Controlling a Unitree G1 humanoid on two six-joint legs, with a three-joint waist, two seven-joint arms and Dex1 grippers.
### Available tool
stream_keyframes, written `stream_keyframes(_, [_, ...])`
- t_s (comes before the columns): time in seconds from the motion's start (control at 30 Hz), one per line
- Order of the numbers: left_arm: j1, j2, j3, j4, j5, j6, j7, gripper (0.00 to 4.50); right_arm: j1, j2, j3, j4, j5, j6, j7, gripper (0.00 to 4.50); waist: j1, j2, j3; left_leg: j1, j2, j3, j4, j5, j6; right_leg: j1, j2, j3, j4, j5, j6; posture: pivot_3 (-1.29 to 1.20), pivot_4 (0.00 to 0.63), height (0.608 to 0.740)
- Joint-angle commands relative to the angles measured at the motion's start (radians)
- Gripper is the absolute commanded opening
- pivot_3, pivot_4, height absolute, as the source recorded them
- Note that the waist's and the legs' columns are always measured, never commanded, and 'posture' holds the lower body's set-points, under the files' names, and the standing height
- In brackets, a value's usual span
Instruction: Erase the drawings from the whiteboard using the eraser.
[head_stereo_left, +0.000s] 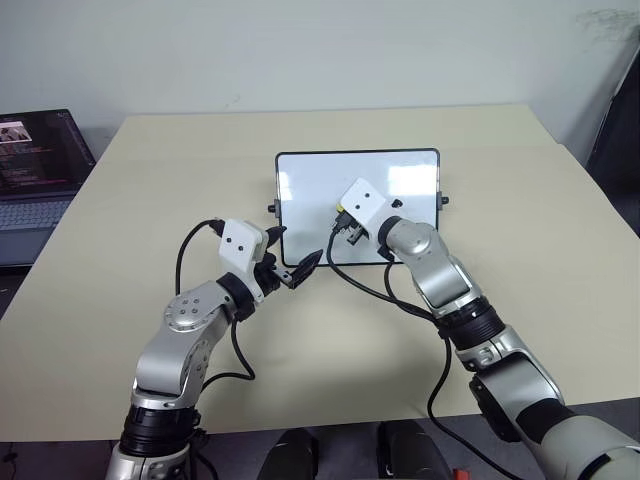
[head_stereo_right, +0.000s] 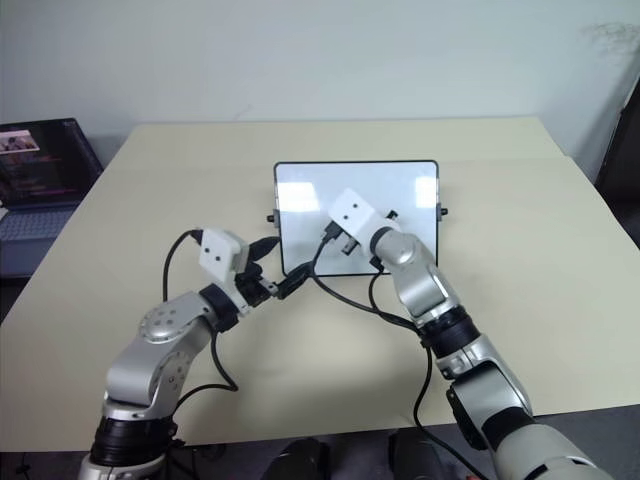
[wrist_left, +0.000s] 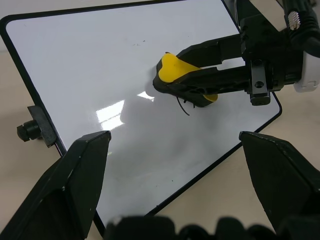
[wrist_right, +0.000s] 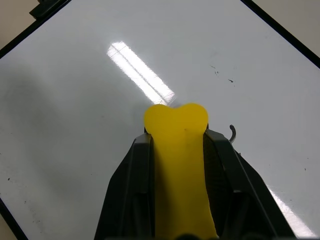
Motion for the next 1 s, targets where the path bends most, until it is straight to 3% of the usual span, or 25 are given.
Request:
stream_keyframes(0.03, [-0.016, 0.005, 0.006, -0.039, -0.013, -0.009, -0.006, 4.50, -0.032, 0.000, -0.071, -0.050, 0.014, 0.006, -0.036, 0.98, 0.001, 0.000, 0.000, 0.000, 0.000, 0.000, 0.000, 0.000, 0.000, 0.000, 0.000, 0.000, 0.000, 0.000, 0.000, 0.00, 0.150, 0.740])
stream_keyframes(0.37, [-0.031, -0.007, -0.006, -0.019, -0.010, -0.015, -0.011, 4.50, -0.113, -0.002, -0.150, 0.021, 0.011, -0.051, -0.116, 0.98, 0.000, 0.000, 0.000, -0.001, 0.000, 0.000, -0.001, 0.000, 0.000, -0.001, 0.000, 0.000, -0.001, 0.000, 0.000, 0.00, 0.150, 0.740])
stream_keyframes(0.63, [-0.024, -0.001, 0.006, -0.029, -0.010, -0.008, -0.009, 4.50, -0.123, -0.035, -0.075, 0.113, -0.038, -0.050, -0.081, 0.98, -0.001, 0.000, 0.000, -0.001, 0.000, 0.001, -0.001, 0.000, 0.000, -0.001, 0.000, 0.000, -0.001, 0.000, 0.000, 0.00, 0.150, 0.740])
stream_keyframes(1.0, [-0.007, 0.002, 0.014, -0.053, -0.014, 0.006, 0.005, 4.50, -0.067, -0.038, -0.009, 0.060, -0.063, -0.006, -0.004, 0.98, -0.004, 0.000, 0.000, 0.001, 0.000, 0.000, 0.000, 0.000, 0.000, 0.001, 0.000, 0.000, 0.000, 0.000, 0.000, 0.00, 0.150, 0.740])
